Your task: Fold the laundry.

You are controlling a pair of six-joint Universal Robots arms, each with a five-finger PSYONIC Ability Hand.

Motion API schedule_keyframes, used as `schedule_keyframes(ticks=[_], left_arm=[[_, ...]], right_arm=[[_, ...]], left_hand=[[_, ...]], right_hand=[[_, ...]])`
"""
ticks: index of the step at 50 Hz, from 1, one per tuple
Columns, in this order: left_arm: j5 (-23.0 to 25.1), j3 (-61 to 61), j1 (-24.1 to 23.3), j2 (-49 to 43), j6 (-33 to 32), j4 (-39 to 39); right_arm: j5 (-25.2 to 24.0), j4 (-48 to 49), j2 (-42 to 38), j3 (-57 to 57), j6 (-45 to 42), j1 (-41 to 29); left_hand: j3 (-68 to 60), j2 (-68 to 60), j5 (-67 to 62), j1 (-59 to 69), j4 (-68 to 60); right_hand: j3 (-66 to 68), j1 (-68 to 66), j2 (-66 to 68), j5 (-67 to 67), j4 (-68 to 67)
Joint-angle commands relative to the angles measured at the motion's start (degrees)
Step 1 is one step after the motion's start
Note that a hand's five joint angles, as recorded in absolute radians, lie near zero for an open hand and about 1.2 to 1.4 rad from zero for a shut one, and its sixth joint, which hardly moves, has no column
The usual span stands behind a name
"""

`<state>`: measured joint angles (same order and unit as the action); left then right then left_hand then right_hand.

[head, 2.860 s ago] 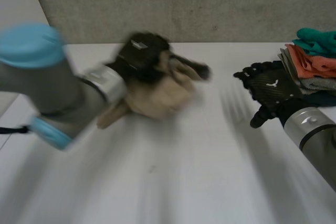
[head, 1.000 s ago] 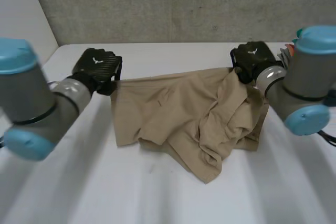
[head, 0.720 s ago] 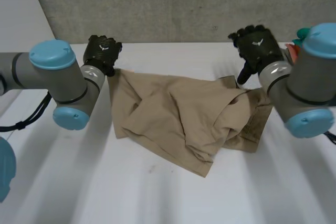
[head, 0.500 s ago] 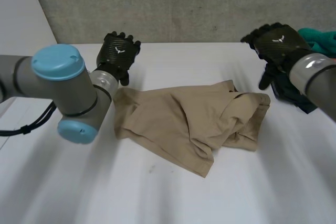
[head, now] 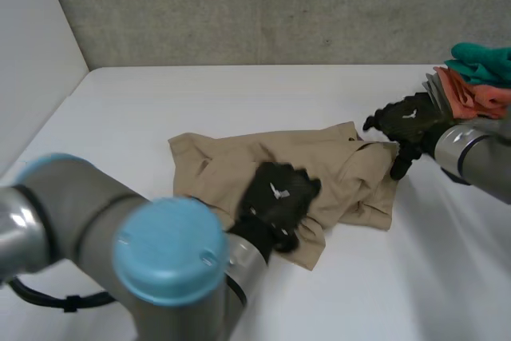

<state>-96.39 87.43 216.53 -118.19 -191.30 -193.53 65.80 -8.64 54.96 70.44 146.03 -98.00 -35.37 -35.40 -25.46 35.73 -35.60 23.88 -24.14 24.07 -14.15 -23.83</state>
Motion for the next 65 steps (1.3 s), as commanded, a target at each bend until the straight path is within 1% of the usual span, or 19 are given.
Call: schedule_keyframes(ticks=[1,2,3,6,14,16,24,29,31,33,35,38,41,49,53,56,60,61,65], left_arm=[[0.0,-3.7,-1.2,-7.7,-0.6,-1.6],[-0.1,-4.4,-1.2,-8.5,-0.6,-1.8],[-0.2,-5.1,-1.2,-9.2,-0.7,-2.1],[-0.3,-8.2,-1.2,-12.1,-0.7,-3.4],[-3.8,-11.3,-0.9,-15.2,-0.7,-10.4],[-5.6,-11.1,-0.9,-15.1,-0.7,-12.9],[-5.6,-13.1,-0.8,-18.4,-3.8,-13.3],[-5.4,-15.9,-0.1,-20.7,-9.0,-12.9],[-5.4,-17.0,0.7,-21.5,-11.0,-12.9],[-5.5,-18.0,1.3,-22.0,-12.0,-12.8],[-5.7,-18.3,2.0,-21.9,-12.6,-12.8],[-6.0,-17.8,3.2,-20.9,-12.7,-12.6],[-6.0,-16.2,3.9,-15.0,-12.8,-10.8],[-5.3,-6.6,7.8,8.4,-12.7,-5.1],[-3.9,-2.3,10.7,15.4,-13.0,-0.3],[-1.6,0.3,13.1,17.2,-13.1,4.3],[3.1,4.8,18.1,18.3,-13.1,9.9],[4.9,6.1,20.7,18.3,-13.2,11.1],[8.9,7.2,24.8,16.5,-13.1,10.9]], right_arm=[[-0.8,5.6,-3.0,0.8,4.4,-0.3],[-0.8,6.3,-3.0,0.9,4.9,-0.3],[-0.8,7.6,-3.0,1.4,5.7,-0.3],[-0.4,9.3,-2.9,2.0,6.4,-0.3],[-0.1,9.8,-2.7,4.0,5.6,-0.4],[-0.2,9.8,-2.5,4.4,5.5,-0.3],[-0.1,9.8,-2.1,4.9,5.5,-0.3],[0.0,9.9,-2.1,4.9,5.5,-0.3],[0.0,9.9,-2.1,4.9,5.4,-0.3],[0.1,9.9,-2.1,4.9,5.4,-0.3],[0.2,9.8,-1.9,4.8,5.4,-0.3],[0.2,9.5,-1.5,4.6,5.4,-0.1],[0.1,8.4,0.8,4.6,5.1,-0.2],[0.4,-2.6,18.9,2.5,-0.5,-0.4],[0.4,-7.9,23.9,1.2,-0.8,-0.5],[0.4,-13.0,25.2,0.7,-1.6,-0.9],[0.4,-21.4,24.8,1.0,-5.6,-2.5],[0.6,-22.5,24.5,1.2,-6.5,-3.0],[1.2,-24.4,20.5,0.8,-9.3,-6.1]], left_hand=[[-2.6,-2.6,-2.5,2.2,-2.4],[-1.8,-1.7,-1.7,1.4,-1.5],[-0.8,-0.7,-0.7,0.4,-0.5],[3.6,3.6,3.7,-4.0,3.9],[0.3,0.3,0.3,-0.6,0.5],[-6.1,-6.1,-6.0,5.7,-5.9],[-6.0,-5.9,-5.9,5.6,-5.7],[-5.6,-5.6,-5.5,5.3,-5.4],[-10.0,-9.9,-9.9,9.6,-9.7],[-23.2,-23.2,-23.1,22.9,-23.0],[-43.0,-43.0,-42.9,42.7,-42.8],[-44.6,-44.6,-44.5,44.3,-44.4],[-44.6,-44.6,-44.5,44.3,-44.4],[-44.6,-44.6,-44.5,44.3,-44.4],[-44.6,-44.6,-44.5,44.3,-44.4],[-44.6,-44.6,-44.5,44.3,-44.4],[-44.6,-44.6,-44.5,44.3,-44.4],[-44.6,-44.6,-44.5,44.3,-44.4],[-44.6,-44.6,-44.5,44.3,-44.4]], right_hand=[[24.7,-24.4,24.5,-24.4,-24.7],[29.6,-29.3,29.4,-29.3,-29.6],[41.6,-41.3,41.4,-41.3,-41.6],[56.1,-55.8,55.9,-55.8,-56.1],[56.1,-55.9,55.9,-55.9,-56.2],[56.1,-55.9,55.9,-55.9,-56.2],[56.1,-55.9,55.9,-55.9,-56.2],[56.1,-55.9,55.9,-55.9,-56.2],[56.1,-55.9,55.9,-55.9,-56.2],[56.1,-55.9,55.9,-55.9,-56.2],[56.1,-55.9,55.9,-55.9,-56.2],[56.1,-55.9,55.9,-55.9,-56.2],[56.1,-55.9,55.9,-55.9,-56.2],[56.1,-55.9,55.9,-55.9,-56.2],[56.1,-55.9,55.9,-55.9,-56.2],[56.1,-55.9,55.9,-55.9,-56.2],[56.1,-55.9,55.9,-55.9,-56.2],[56.1,-55.9,55.9,-55.9,-56.2],[56.1,-55.9,55.9,-55.9,-56.2]])
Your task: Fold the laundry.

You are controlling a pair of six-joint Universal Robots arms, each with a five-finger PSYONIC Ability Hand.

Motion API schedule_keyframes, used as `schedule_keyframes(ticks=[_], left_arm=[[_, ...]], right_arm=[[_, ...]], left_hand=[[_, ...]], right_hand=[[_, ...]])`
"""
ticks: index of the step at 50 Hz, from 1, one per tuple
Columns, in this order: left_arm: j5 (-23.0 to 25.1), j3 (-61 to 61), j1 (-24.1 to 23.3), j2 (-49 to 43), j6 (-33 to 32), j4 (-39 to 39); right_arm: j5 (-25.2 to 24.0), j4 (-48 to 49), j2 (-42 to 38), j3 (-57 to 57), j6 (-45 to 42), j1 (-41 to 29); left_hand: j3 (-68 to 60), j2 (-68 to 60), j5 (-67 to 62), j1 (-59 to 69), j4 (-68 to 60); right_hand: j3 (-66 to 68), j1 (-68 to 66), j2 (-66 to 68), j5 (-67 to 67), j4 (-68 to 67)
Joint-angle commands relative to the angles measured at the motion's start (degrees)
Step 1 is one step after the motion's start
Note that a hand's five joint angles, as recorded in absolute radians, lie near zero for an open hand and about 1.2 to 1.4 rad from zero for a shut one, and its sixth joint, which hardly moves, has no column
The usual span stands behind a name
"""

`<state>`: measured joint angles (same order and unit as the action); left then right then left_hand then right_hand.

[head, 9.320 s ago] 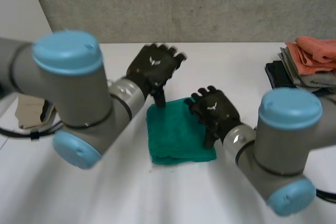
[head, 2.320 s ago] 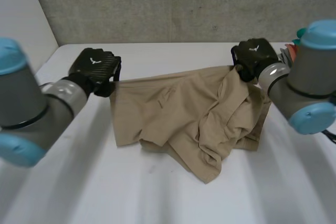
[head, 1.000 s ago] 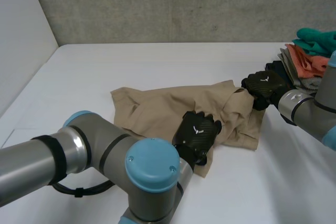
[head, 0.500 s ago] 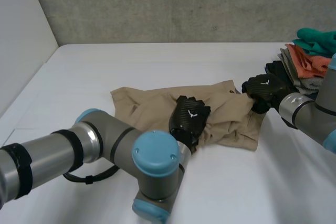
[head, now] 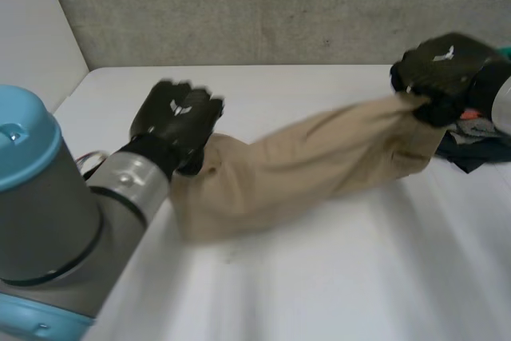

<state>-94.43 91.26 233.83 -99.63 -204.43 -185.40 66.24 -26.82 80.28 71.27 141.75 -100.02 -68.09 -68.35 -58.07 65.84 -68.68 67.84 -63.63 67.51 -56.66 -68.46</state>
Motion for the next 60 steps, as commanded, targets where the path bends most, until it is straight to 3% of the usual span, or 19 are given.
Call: schedule_keyframes(ticks=[1,5,10,15,18,23,29,40,51,60], left_arm=[[7.7,3.0,7.9,-3.2,0.0,2.5],[10.5,-1.0,8.9,-9.4,-0.2,-1.1],[10.5,-9.8,9.9,-14.3,-0.1,-4.4],[9.9,-19.9,12.0,-19.3,0.8,-4.7],[8.8,-19.1,10.3,-19.4,1.6,0.4],[5.8,-13.0,8.1,-14.4,6.0,10.0],[2.9,-2.2,7.7,-7.6,15.5,11.8],[3.4,10.2,3.7,2.6,32.4,13.2],[4.7,11.4,1.3,-3.5,40.9,13.2],[5.5,8.1,-1.4,-9.6,41.0,13.2]], right_arm=[[1.1,-6.0,-6.3,-0.4,-4.8,-4.7],[3.9,-2.1,-12.9,-3.7,-1.7,-7.7],[9.9,11.7,-17.4,-7.3,5.4,-10.7],[15.4,20.5,-19.5,-8.1,6.8,-12.4],[16.6,20.5,-20.2,-7.1,7.1,-13.9],[17.1,20.9,-19.6,-3.8,7.1,-13.8],[17.0,20.8,-19.6,-1.4,7.4,-13.4],[16.7,21.3,-19.5,2.9,7.4,-13.3],[16.7,21.5,-19.5,3.8,7.6,-13.0],[16.8,21.7,-19.5,4.0,7.8,-12.2]], left_hand=[[-11.9,-11.6,-11.9,14.2,-11.3],[-11.9,-11.6,-11.9,14.2,-11.3],[-11.9,-11.6,-11.9,14.2,-11.3],[-11.9,-11.6,-11.9,14.2,-11.3],[23.0,23.2,23.0,-20.7,23.6],[35.8,36.1,35.8,-33.6,36.4],[35.5,35.8,35.5,-33.3,36.1],[36.0,36.3,36.0,-33.8,36.6],[35.5,35.8,35.5,-33.3,36.1],[31.8,32.1,31.8,-29.6,32.4]], right_hand=[[12.2,-16.4,12.5,-13.3,-11.5],[12.2,-16.4,12.5,-13.3,-11.5],[12.2,-16.4,12.5,-13.3,-11.5],[12.2,-16.4,12.5,-13.3,-11.5],[12.2,-16.4,12.5,-13.3,-11.5],[12.2,-16.4,12.5,-13.3,-11.5],[12.2,-16.4,12.5,-13.3,-11.5],[12.2,-16.4,12.5,-13.3,-11.5],[12.2,-16.4,12.5,-13.3,-11.5],[12.2,-16.4,12.5,-13.3,-11.5]])
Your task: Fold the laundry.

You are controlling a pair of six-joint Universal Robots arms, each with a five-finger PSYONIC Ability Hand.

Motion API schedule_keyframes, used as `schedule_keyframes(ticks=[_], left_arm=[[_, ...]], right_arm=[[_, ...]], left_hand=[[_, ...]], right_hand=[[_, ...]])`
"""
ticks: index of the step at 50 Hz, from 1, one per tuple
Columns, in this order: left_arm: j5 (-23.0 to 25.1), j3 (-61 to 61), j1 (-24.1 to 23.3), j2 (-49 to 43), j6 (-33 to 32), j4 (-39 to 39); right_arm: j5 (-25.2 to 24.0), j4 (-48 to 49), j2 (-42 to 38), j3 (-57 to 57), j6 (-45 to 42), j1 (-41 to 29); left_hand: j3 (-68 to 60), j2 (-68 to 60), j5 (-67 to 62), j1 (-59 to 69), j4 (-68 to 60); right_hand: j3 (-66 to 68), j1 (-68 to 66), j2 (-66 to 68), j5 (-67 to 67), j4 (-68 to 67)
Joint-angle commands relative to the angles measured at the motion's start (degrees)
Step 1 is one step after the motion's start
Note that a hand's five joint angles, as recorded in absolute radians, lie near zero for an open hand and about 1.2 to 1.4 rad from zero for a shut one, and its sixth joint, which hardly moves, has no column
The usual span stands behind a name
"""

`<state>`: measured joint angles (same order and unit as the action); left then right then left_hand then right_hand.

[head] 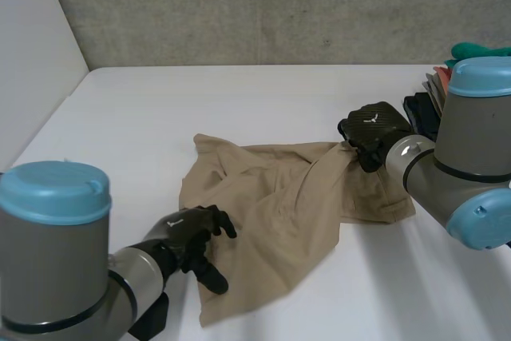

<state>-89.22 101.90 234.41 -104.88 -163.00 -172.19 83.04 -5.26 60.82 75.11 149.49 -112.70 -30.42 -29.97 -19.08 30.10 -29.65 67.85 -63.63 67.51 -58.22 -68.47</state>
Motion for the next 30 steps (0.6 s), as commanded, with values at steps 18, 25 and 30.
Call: schedule_keyframes(ticks=[18,25,30], left_arm=[[-4.6,-5.7,-5.3,-9.6,-1.2,0.7],[-5.8,-8.8,-4.5,0.1,-9.6,10.7],[-5.9,-9.4,-0.3,9.3,-18.2,12.3]], right_arm=[[1.0,1.9,0.2,0.9,0.4,1.5],[0.8,-1.2,7.1,1.4,-1.6,3.2],[-0.8,-13.1,14.1,1.9,-8.0,4.6]], left_hand=[[-49.5,-50.0,-50.9,49.8,-50.3],[-49.6,-50.0,-50.9,49.9,-50.3],[-49.6,-50.0,-50.9,49.9,-50.3]], right_hand=[[12.2,-16.4,12.5,-11.8,-11.5],[12.2,-16.4,12.5,-11.8,-11.5],[12.2,-16.4,12.5,-11.8,-11.5]])
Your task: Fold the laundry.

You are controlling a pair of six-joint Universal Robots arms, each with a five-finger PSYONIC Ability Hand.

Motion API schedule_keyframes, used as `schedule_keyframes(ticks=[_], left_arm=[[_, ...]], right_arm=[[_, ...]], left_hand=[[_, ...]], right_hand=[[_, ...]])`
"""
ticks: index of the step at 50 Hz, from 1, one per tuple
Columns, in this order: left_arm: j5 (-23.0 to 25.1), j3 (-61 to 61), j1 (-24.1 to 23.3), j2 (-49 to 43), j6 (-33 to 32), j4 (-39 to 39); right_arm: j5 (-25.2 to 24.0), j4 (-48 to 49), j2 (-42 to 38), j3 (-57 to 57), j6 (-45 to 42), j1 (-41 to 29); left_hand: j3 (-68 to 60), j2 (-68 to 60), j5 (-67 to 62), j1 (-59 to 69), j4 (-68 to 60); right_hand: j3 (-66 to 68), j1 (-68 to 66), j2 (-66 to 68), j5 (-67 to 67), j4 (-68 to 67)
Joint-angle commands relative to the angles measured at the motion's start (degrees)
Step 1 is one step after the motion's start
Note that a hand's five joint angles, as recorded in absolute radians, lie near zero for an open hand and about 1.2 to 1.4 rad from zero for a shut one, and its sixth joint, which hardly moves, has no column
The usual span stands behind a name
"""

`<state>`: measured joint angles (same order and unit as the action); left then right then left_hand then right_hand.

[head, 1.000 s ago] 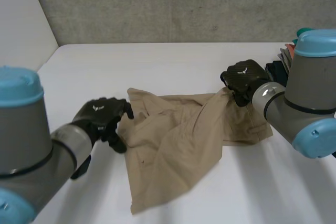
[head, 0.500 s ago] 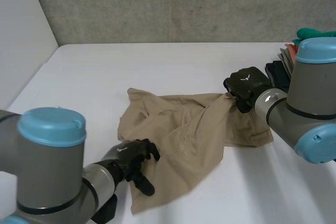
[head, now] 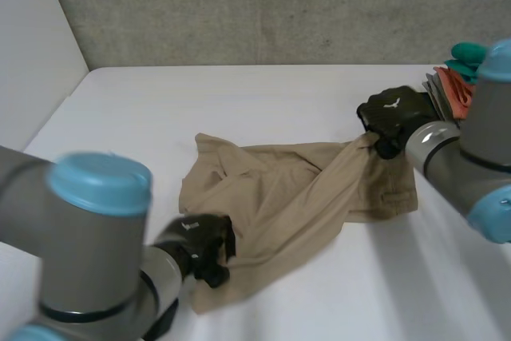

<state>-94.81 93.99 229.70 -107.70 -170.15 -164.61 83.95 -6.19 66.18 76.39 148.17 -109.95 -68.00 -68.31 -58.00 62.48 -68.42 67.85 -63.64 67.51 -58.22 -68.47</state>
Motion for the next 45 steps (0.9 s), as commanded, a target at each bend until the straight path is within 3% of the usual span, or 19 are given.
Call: schedule_keyframes(ticks=[1,9,16,20,27,31,33,36,40,45], left_arm=[[-0.3,-1.4,5.4,13.4,-12.6,4.7],[0.4,1.0,10.2,17.8,-28.6,3.3],[0.2,2.1,10.6,5.5,-35.5,-5.4],[0.2,-5.2,11.1,-1.8,-36.0,-13.3],[0.4,-26.3,14.9,-7.3,-36.8,-30.2],[0.5,-35.0,16.8,-7.2,-38.7,-43.3],[0.4,-36.5,17.4,-6.6,-39.1,-51.7],[0.2,-37.0,17.6,-6.2,-39.0,-57.8],[0.2,-33.7,16.9,-5.1,-39.1,-57.9],[0.0,-26.7,17.4,-1.7,-39.0,-56.4]], right_arm=[[-2.2,-14.4,9.8,0.7,-8.1,2.2],[-5.9,-30.7,14.7,5.1,-19.2,4.0],[-7.2,-29.3,12.9,8.1,-19.9,3.3],[-6.2,-22.0,6.3,3.8,-17.9,3.2],[-2.2,-7.4,-0.3,-14.3,-3.2,2.9],[-2.1,11.5,-0.8,-19.2,4.3,2.0],[-2.4,26.3,-0.4,-18.1,7.6,0.9],[-0.9,43.2,-0.6,-16.9,9.4,0.8],[-1.5,46.8,-1.3,-17.1,9.4,0.4],[-3.5,42.4,-4.0,-16.9,9.8,-0.2]], left_hand=[[-12.0,-11.7,-12.0,17.5,-11.6],[-12.0,-11.7,-12.0,17.5,-11.6],[-12.0,-11.7,-12.0,17.5,-11.6],[-12.0,-11.7,-12.0,17.5,-11.6],[-12.0,-11.7,-12.0,17.5,-11.6],[-12.0,-11.7,-12.0,17.5,-11.6],[-12.0,-11.7,-12.0,17.5,-11.6],[-12.0,-11.7,-12.0,17.5,-11.6],[-12.0,-11.7,-12.0,17.5,-11.6],[-12.0,-11.7,-12.0,17.5,-11.6]], right_hand=[[12.2,-16.4,12.5,-11.8,-11.5],[12.2,-16.4,12.5,-11.8,-11.5],[12.2,-16.4,12.5,-11.8,-11.5],[12.2,-16.4,12.5,-11.8,-11.5],[12.2,-16.4,12.5,-11.8,-11.5],[12.2,-16.4,12.5,-11.8,-11.5],[12.2,-16.4,12.5,-11.8,-11.5],[12.2,-16.4,12.5,-11.8,-11.5],[12.2,-16.4,12.5,-11.8,-11.5],[12.2,-16.4,12.5,-11.8,-11.5]])
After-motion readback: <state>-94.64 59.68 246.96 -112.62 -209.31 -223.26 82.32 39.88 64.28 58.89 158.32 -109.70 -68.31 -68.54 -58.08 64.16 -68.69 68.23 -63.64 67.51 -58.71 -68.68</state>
